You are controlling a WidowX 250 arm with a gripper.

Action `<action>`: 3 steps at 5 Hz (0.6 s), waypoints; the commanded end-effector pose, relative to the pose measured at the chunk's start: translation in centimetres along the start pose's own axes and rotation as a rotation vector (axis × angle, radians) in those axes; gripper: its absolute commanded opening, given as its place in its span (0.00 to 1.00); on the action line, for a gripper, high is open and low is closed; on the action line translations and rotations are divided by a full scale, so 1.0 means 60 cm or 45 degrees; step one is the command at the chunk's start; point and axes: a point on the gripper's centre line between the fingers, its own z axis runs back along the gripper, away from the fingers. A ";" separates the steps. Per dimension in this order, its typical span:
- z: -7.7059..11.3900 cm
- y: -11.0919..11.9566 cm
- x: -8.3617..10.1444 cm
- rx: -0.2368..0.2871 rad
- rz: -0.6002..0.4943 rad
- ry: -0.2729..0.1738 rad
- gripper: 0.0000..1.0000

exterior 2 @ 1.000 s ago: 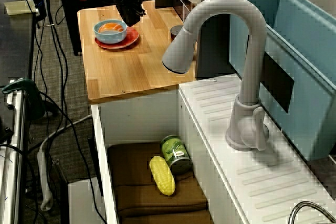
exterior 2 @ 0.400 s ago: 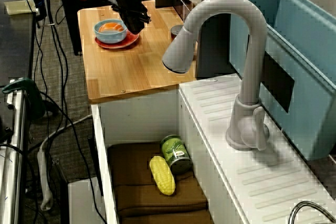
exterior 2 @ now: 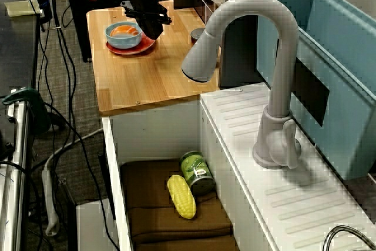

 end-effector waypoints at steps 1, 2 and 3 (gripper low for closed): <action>0.005 -0.012 0.040 -0.089 0.101 -0.090 0.00; -0.009 -0.017 0.044 -0.105 0.131 -0.115 0.00; -0.021 -0.016 0.049 -0.155 0.191 -0.074 0.00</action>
